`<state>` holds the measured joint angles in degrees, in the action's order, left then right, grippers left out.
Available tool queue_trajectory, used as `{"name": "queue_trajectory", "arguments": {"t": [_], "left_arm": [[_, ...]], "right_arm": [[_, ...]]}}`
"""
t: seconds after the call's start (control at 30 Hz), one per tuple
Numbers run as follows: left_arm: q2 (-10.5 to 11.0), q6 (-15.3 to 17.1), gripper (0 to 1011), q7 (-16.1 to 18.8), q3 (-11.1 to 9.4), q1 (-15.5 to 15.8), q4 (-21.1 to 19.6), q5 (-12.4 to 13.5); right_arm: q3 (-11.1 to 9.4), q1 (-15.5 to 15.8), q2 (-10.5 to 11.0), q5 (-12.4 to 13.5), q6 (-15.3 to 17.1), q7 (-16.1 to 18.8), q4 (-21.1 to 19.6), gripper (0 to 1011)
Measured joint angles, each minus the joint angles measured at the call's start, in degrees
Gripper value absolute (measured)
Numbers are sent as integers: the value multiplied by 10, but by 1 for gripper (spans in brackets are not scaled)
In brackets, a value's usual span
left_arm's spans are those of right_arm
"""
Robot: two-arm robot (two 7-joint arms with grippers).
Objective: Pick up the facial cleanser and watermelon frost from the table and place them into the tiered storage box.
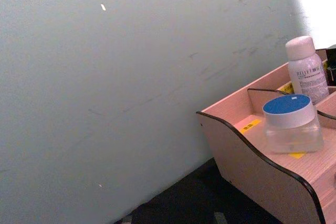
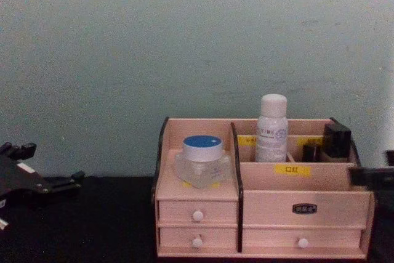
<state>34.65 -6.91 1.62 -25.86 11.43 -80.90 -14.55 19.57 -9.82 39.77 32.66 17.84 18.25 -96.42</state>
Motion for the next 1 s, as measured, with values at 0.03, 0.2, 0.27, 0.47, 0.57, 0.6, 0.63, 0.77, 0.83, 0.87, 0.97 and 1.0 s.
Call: {"name": "queue_trajectory", "arguments": {"t": [0.03, 0.2, 0.27, 0.47, 0.57, 0.6, 0.63, 0.77, 0.83, 0.87, 0.97, 1.0], "left_arm": [[0, 0, 1001, 0, 0, 0, 0, 0], [0, 0, 1001, 0, 0, 0, 0, 0], [0, 0, 1001, 0, 0, 0, 0, 0], [0, 0, 1001, 0, 0, 0, 0, 0], [0, 0, 1001, 0, 0, 0, 0, 0], [0, 0, 1001, 0, 0, 0, 0, 0], [0, 0, 1001, 0, 0, 0, 0, 0], [0, 0, 1001, 0, 0, 0, 0, 0], [0, 0, 1001, 0, 0, 0, 0, 0], [0, 0, 1001, 0, 0, 0, 0, 0], [0, 0, 1001, 0, 0, 0, 0, 0], [0, 0, 1001, 0, 0, 0, 0, 0]], "right_arm": [[-8, 9, 1, -2, -3, -12, -5, 1002], [-50, 50, 1, -20, -14, -79, -21, 1002], [-67, 63, -6, -35, -15, -118, -21, 1002], [-73, 60, -34, -69, -15, -172, 6, 1002], [-65, 50, -52, -88, -16, -191, 30, 1002], [-62, 48, -56, -95, -16, -196, 35, 1002], [-58, 45, -60, -101, -17, -200, 40, 1002], [-39, 30, -82, -126, -18, -209, 74, 1003], [-31, 24, -90, -137, -19, -210, 87, 1002], [-31, 24, -90, -137, -19, -210, 87, 1002], [-24, 19, -99, -152, -23, -215, 102, 1002], [-22, 18, -103, -157, -24, -218, 107, 1002]]}}
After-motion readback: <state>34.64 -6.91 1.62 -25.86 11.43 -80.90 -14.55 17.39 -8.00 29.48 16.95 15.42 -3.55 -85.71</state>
